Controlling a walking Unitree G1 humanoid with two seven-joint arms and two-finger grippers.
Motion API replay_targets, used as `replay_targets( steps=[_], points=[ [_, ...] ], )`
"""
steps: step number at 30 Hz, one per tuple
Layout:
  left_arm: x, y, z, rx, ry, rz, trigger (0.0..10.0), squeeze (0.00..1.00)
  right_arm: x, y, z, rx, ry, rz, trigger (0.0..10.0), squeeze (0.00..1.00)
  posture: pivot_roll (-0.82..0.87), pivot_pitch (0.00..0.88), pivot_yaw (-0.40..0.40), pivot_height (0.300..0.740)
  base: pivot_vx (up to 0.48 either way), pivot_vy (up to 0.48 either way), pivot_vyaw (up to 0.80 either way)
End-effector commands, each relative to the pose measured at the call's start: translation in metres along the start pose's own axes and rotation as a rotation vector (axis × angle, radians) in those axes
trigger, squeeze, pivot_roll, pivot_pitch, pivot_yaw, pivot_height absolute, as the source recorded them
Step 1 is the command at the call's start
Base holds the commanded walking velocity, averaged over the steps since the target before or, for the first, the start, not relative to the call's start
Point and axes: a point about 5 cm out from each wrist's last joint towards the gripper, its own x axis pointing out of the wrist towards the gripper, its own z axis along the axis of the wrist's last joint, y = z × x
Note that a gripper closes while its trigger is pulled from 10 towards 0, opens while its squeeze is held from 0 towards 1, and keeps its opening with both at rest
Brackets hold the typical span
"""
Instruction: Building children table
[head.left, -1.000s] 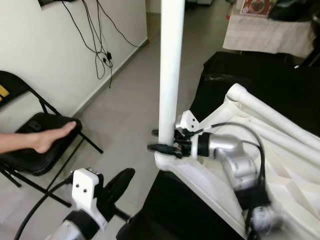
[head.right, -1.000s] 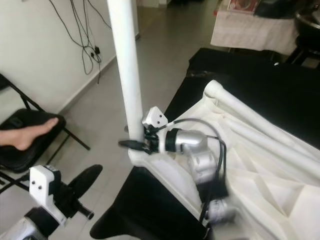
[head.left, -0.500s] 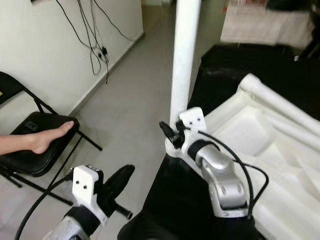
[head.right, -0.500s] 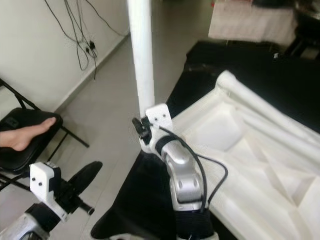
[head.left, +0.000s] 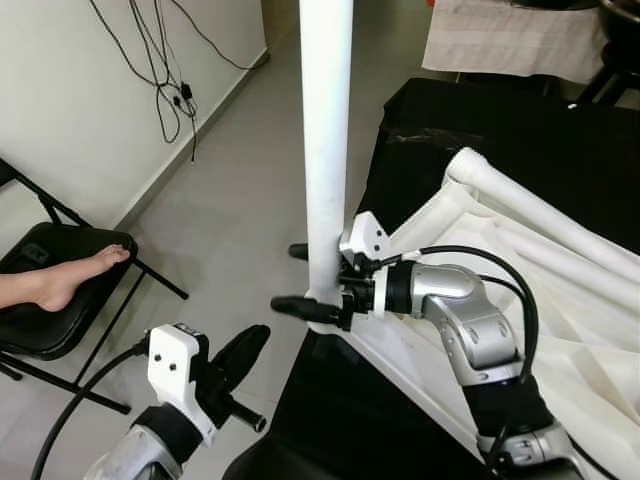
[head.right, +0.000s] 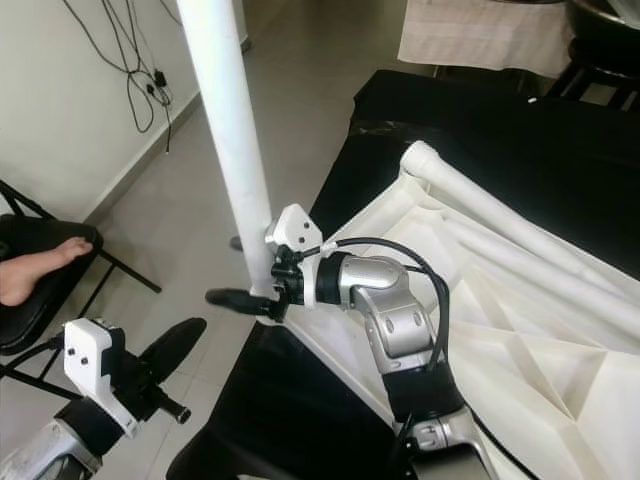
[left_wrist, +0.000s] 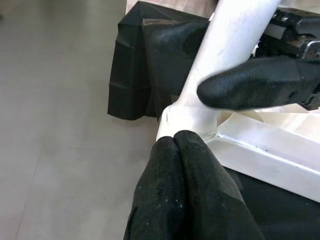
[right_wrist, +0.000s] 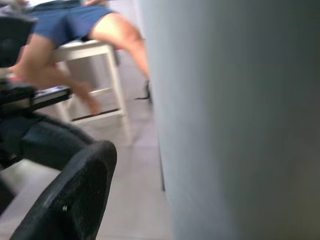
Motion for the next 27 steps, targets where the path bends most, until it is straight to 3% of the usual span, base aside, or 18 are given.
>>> replay_targets(
  steps=[1,5,6,7,8,17,22,23,24,25,26,27],
  points=[
    [-0.002,-0.004,-0.002,-0.019,0.012,-0.002,10.0,0.0,0.015,0.003,-0.006,0.027,0.028,0.099,10.0,0.0,-0.02,0.205,-0.012,0.74,0.0,0.0,0.0],
    [-0.005,-0.007,-0.001,-0.02,0.011,-0.001,10.0,0.0,0.025,-0.006,-0.002,0.051,0.02,0.164,10.0,0.0,-0.01,0.217,-0.014,0.74,0.0,0.0,0.0],
    [-0.006,-0.008,-0.001,-0.021,0.012,-0.001,10.0,0.0,0.026,-0.008,-0.002,0.071,0.014,0.185,3.9,0.0,-0.01,0.221,-0.015,0.74,0.0,0.0,0.0],
    [-0.006,-0.008,-0.001,-0.021,0.012,-0.001,10.0,0.0,0.026,-0.008,-0.002,0.071,0.014,0.185,3.9,0.0,-0.01,0.221,-0.015,0.74,0.0,0.0,0.0],
    [-0.007,-0.011,-0.001,-0.025,0.013,-0.003,10.0,0.0,0.027,-0.013,-0.004,0.096,0.013,0.211,0.0,0.0,-0.01,0.23,-0.017,0.74,0.0,0.0,0.0],
    [-0.009,-0.016,-0.002,-0.032,0.017,-0.009,10.0,0.0,0.022,-0.017,-0.012,0.104,0.018,0.224,0.0,0.0,-0.01,0.235,-0.019,0.74,0.0,0.0,0.0],
    [-0.01,-0.016,-0.002,-0.032,0.019,-0.01,10.0,0.0,0.006,-0.019,-0.019,0.077,0.039,0.133,0.0,0.0,-0.01,0.232,-0.027,0.74,0.0,0.0,0.0],
    [-0.011,-0.015,-0.002,-0.028,0.02,-0.008,10.0,0.0,-0.001,-0.022,-0.026,0.077,0.063,-0.115,0.0,0.0,-0.01,0.227,-0.041,0.74,0.0,0.0,0.0],
    [-0.011,-0.015,-0.002,-0.028,0.02,-0.008,10.0,0.0,-0.001,-0.022,-0.026,0.077,0.063,-0.115,0.0,0.0,-0.01,0.227,-0.041,0.74,0.0,0.0,0.0],
    [-0.012,-0.014,-0.003,-0.024,0.022,-0.005,10.0,0.0,-0.004,-0.032,-0.033,0.118,0.102,-0.455,0.0,0.0,-0.01,0.227,-0.041,0.74,0.0,0.0,0.0],
    [-0.012,-0.014,-0.003,-0.024,0.022,-0.005,10.0,0.0,-0.004,-0.032,-0.033,0.118,0.102,-0.455,0.0,0.0,-0.01,0.227,-0.041,0.74,0.0,0.0,0.0],
    [-0.013,-0.013,-0.002,-0.021,0.022,-0.002,10.0,0.0,-0.012,-0.019,-0.049,0.25,0.161,-0.764,0.0,0.0,-0.03,0.226,-0.04,0.74,0.0,0.0,0.0]
  ],
)
